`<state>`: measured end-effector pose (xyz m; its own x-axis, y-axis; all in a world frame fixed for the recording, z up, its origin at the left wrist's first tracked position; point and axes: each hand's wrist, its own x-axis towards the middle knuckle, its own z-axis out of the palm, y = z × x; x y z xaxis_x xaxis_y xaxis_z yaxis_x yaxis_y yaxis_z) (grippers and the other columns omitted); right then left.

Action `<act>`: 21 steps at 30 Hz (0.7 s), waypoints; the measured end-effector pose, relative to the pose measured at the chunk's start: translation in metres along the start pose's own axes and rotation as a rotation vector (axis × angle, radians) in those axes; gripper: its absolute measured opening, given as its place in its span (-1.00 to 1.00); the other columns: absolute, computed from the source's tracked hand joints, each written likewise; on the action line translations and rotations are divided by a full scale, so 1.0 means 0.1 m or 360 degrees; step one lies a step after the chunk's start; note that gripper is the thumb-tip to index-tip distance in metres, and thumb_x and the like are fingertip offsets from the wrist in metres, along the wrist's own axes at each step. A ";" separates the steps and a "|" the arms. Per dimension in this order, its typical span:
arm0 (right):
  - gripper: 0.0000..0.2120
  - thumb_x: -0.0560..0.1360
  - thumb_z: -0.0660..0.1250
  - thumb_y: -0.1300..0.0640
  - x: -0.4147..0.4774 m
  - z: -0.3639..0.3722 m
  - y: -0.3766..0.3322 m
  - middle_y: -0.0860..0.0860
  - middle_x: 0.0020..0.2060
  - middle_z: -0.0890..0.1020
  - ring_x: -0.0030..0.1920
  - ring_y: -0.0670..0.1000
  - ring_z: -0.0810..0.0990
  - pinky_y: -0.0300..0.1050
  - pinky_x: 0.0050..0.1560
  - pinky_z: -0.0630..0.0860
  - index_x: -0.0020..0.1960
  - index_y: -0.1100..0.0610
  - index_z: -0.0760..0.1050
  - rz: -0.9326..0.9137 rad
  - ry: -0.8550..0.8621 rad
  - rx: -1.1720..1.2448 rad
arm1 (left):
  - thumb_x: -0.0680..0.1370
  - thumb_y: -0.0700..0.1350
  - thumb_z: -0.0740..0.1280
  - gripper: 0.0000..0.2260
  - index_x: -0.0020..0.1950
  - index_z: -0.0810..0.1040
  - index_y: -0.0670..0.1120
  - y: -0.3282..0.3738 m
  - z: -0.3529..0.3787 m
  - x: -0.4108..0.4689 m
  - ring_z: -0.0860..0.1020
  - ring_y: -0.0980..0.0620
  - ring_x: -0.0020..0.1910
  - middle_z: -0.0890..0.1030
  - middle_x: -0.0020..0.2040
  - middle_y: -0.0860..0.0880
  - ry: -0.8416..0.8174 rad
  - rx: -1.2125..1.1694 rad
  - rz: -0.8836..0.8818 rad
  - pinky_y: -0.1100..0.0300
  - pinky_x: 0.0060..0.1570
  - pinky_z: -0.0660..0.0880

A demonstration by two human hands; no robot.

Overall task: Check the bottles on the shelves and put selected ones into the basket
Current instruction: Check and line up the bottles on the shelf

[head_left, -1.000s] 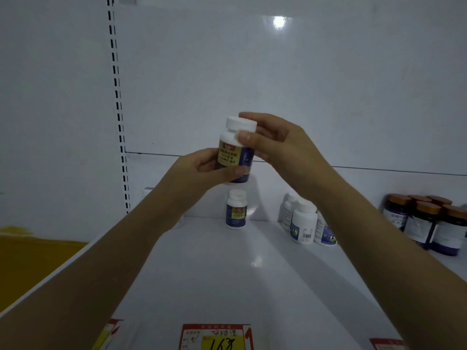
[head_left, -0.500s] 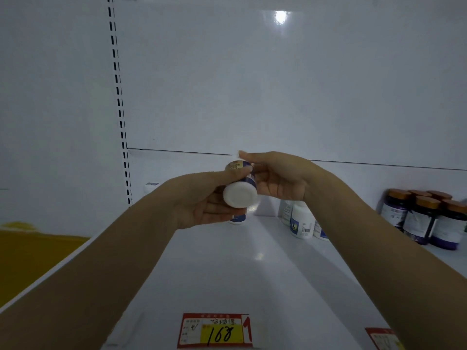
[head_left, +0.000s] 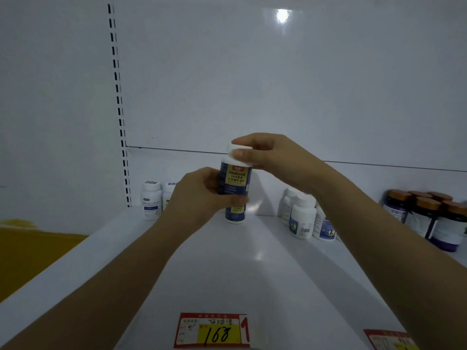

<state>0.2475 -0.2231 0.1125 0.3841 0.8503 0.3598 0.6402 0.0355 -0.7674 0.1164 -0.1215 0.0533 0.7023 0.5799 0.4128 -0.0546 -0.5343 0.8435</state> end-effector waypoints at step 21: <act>-0.60 0.51 0.33 0.08 0.97 0.62 0.71 0.08 0.23 0.51 0.21 0.05 0.47 -0.25 0.01 0.31 0.32 0.15 0.47 0.0049 0.0079 -0.1035 | 0.56 0.31 -0.01 -0.22 0.54 -0.14 -0.21 -0.94 0.28 -0.03 -0.10 -0.04 0.54 -0.11 0.56 -0.13 -0.0695 0.1375 -0.0347 0.10 0.48 -0.10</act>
<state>0.2892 -0.1050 0.0598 0.4292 0.8200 0.3788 0.8943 -0.3268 -0.3058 0.1393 -0.0910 -0.0368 0.8448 0.5342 -0.0309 0.5211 -0.8082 0.2743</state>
